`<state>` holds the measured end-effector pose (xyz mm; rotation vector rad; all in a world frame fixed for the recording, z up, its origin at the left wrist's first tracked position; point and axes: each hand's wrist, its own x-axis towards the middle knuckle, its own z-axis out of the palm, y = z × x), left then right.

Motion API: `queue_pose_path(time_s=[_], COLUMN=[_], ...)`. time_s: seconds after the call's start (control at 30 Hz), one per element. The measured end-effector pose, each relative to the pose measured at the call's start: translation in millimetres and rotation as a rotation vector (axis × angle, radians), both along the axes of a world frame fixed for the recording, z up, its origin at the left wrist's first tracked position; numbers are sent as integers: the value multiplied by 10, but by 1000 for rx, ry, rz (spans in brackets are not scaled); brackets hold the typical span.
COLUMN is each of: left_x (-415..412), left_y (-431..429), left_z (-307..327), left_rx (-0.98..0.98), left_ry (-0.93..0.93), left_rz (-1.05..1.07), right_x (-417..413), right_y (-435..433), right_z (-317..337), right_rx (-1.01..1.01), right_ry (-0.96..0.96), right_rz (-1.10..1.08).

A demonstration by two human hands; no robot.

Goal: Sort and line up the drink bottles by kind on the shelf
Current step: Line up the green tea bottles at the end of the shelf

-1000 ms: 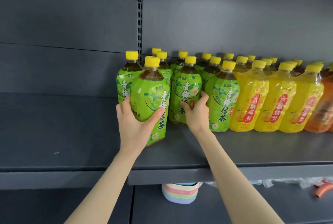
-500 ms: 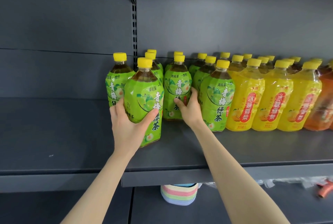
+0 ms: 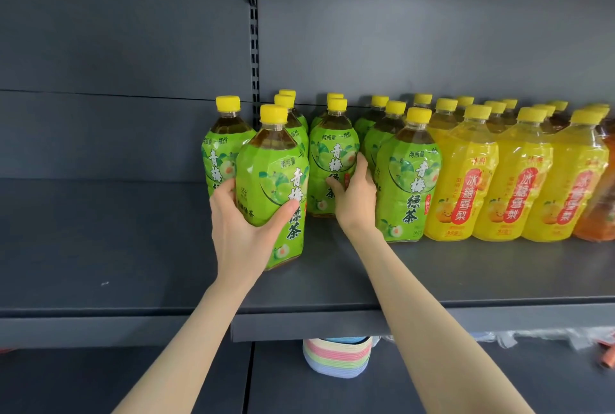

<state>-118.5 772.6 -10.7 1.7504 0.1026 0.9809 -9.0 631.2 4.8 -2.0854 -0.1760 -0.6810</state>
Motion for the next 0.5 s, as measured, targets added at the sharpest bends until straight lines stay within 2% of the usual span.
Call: queue_pose_path(time_s=[0.13, 0.2, 0.3, 0.4, 0.5], left_x=[-10, -16, -20, 7, 52], left_y=[-4, -4, -45, -166, -287], left_z=[-10, -21, -31, -32, 2], left_rx=[47, 75, 146, 171, 129], left_ry=[2, 2, -1, 32, 83], left_rz=[-18, -43, -100, -231, -408], right_x=[-51, -157, -399, -661, -796], right_y=[8, -7, -95, -253, -450], right_z=[18, 39, 79, 68, -14], right_rx=[-131, -117, 149, 381, 482], right_ry=[21, -10, -101, 18, 119], right_rz=[-32, -35, 72, 381, 613])
